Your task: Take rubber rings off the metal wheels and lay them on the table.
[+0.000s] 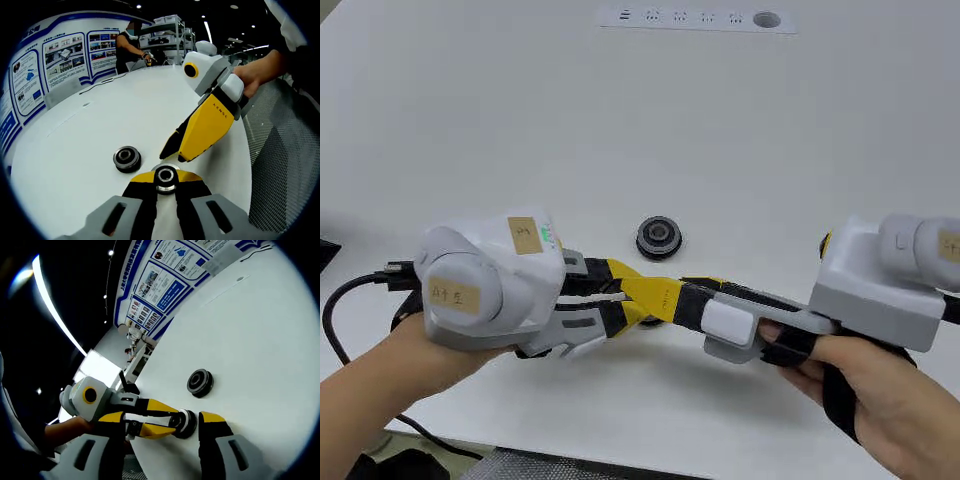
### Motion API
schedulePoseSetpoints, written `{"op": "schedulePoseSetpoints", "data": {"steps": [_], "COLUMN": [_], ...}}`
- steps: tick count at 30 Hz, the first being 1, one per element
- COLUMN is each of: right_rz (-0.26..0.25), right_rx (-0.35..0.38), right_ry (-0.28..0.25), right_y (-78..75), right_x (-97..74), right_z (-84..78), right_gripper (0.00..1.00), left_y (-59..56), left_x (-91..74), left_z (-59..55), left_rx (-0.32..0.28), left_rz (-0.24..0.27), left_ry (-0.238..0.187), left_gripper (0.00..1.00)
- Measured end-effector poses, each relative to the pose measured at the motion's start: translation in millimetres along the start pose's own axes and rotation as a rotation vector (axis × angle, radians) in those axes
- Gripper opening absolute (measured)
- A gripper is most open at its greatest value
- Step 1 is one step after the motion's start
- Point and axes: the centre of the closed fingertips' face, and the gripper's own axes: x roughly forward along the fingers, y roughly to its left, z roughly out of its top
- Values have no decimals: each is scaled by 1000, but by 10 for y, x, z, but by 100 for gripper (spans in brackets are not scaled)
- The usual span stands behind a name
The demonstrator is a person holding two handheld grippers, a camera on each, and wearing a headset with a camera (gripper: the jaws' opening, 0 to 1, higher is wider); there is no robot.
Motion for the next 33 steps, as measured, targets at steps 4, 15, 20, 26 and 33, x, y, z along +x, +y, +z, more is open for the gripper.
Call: {"op": "schedulePoseSetpoints", "data": {"steps": [4,15,20,26,33], "right_rz": [5,17,19,14,22], "right_rx": [15,23,24,14,46], "right_ry": [14,30,31,38,55], "right_y": [0,46,62,71,69], "right_x": [15,42,35,31,9], "right_z": [-37,-88,-84,-103,-108], "right_gripper": [60,59,59,59,59], "left_y": [3,5,7,9,9], "left_x": [2,8,8,8,9], "left_z": [1,1,1,1,1], "left_rx": [1,3,4,8,10], "left_rz": [-1,0,0,-2,-10], "left_ry": [3,4,5,8,15], "left_gripper": [13,13,13,13,13]}}
